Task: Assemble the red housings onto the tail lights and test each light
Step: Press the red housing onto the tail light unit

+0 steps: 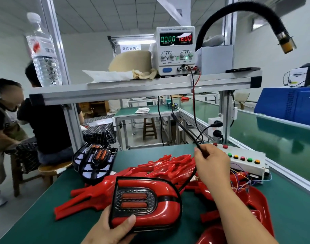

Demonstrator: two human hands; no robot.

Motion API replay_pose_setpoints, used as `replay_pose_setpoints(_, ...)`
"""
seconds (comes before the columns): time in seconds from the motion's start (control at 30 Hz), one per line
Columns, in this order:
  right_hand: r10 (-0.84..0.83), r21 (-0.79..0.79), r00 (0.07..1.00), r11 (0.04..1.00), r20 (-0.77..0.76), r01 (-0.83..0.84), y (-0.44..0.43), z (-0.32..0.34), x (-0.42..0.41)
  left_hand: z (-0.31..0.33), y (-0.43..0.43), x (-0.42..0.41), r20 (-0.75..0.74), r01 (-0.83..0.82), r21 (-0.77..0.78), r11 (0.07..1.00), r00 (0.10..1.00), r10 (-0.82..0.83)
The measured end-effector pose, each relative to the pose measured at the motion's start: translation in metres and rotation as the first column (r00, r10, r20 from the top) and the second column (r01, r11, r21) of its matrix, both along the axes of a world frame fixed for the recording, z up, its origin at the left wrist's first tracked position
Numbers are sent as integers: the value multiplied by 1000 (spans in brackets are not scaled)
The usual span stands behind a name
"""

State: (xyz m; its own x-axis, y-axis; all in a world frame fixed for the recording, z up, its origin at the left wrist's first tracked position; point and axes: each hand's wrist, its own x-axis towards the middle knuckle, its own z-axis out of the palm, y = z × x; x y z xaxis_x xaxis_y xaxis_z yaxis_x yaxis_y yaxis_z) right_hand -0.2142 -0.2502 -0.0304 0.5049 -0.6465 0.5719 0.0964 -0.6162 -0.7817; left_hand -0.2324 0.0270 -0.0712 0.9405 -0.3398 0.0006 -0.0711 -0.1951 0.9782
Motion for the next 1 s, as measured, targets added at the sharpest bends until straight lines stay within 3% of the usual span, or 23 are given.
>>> replay_pose_setpoints(0.13, 17, 19, 998, 1000, 65, -19, 2, 5, -3, 1, -2, -2, 176, 54, 209, 976, 980, -92)
replay_pose_setpoints(0.23, 40, -7, 991, 999, 124, -39, 5, 12, -9, 7, 4, -6, 146, 69, 308, 949, 982, -118)
replay_pose_setpoints(0.33, 69, -42, 990, 997, 127, -64, 9, 18, -12, 12, 16, -6, 0, 87, 353, 932, 996, -93)
replay_pose_setpoints(0.37, 93, -61, 988, 994, 121, -86, 11, 19, -13, 15, 20, -3, 3, 46, 398, 916, 999, -51)
replay_pose_setpoints(0.43, 159, -117, 980, 982, 119, -145, 15, 20, -16, 24, 26, 12, 152, -151, 429, 890, 984, 93)
replay_pose_setpoints(0.47, 192, -156, 975, 972, 115, -173, 18, 21, -18, 32, 26, 23, 186, -248, 302, 920, 962, 199)
replay_pose_setpoints(0.53, 260, -246, 960, 942, 100, -229, 24, 22, -22, 60, 23, 42, 47, -303, -50, 952, 951, 306)
replay_pose_setpoints(0.57, 297, -293, 951, 920, 86, -260, 27, 23, -25, 75, 18, 48, -53, -287, -181, 941, 958, 282)
replay_pose_setpoints(0.67, 394, -432, 919, 827, -10, -359, 33, 24, -30, 108, 1, 61, -291, -153, -388, 909, 956, 37)
replay_pose_setpoints(0.77, 487, -475, 859, 726, -156, -498, 37, 26, -33, 125, -12, 76, -338, -193, -631, 751, 940, -42)
replay_pose_setpoints(0.83, 521, -463, 816, 676, -250, -574, 36, 27, -34, 132, -11, 89, -369, -272, -728, 630, 929, -25)
replay_pose_setpoints(1.0, 500, -396, 766, 659, -405, -639, 32, 30, -35, 126, 21, 127, -254, -221, -709, 669, 966, 50)
